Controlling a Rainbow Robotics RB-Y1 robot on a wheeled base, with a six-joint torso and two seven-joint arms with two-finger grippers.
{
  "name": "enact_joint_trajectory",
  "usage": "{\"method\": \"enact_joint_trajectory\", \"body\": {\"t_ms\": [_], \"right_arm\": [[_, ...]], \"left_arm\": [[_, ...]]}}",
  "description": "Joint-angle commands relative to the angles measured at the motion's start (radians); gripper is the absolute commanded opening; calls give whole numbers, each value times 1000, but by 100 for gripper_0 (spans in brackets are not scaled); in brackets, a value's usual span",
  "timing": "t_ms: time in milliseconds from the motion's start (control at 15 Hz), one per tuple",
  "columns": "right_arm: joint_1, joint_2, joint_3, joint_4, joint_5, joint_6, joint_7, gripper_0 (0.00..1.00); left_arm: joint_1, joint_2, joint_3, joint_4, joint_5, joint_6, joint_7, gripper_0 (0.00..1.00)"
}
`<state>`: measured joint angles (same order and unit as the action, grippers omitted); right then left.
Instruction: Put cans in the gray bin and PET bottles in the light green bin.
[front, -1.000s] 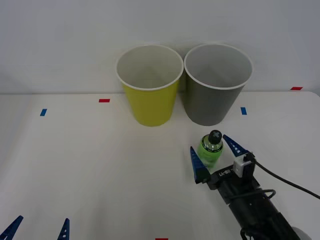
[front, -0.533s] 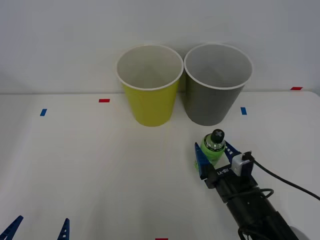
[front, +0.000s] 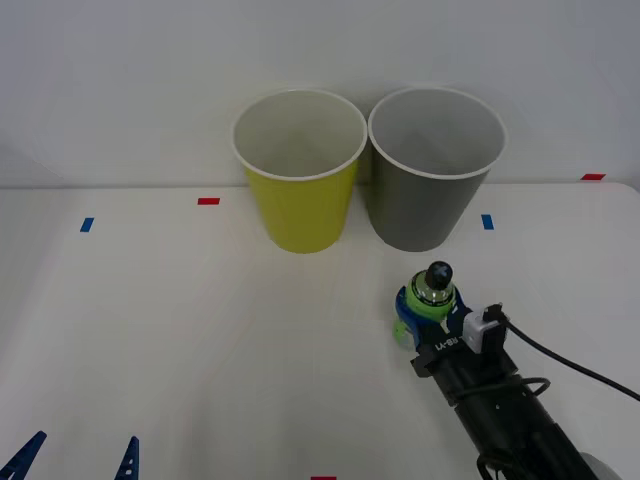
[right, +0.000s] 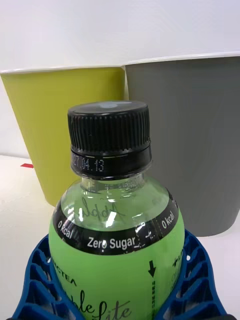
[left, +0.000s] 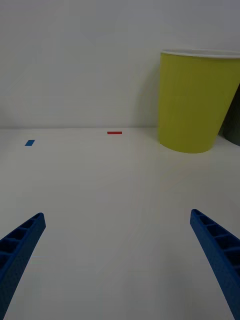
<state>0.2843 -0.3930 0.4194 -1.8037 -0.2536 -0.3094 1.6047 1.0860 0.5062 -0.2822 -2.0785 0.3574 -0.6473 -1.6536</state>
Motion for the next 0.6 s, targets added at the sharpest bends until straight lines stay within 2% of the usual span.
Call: {"method": "enact_joint_trajectory", "body": {"t_ms": [67,267,533,600], "right_arm": [[75,16,-10,-69,8,18,4,0],[115,19,-27,-201,16,164,12,0],[124,-9,-59,-238,2,181,4,0],[119,-12,-62,-266,-6,219,0,0]], "left_arm": [[0,0,0,0,0,0,0,100],[0,0,0,0,0,0,0,100],[0,0,0,0,0,0,0,100],[0,0,0,0,0,0,0,100]]}}
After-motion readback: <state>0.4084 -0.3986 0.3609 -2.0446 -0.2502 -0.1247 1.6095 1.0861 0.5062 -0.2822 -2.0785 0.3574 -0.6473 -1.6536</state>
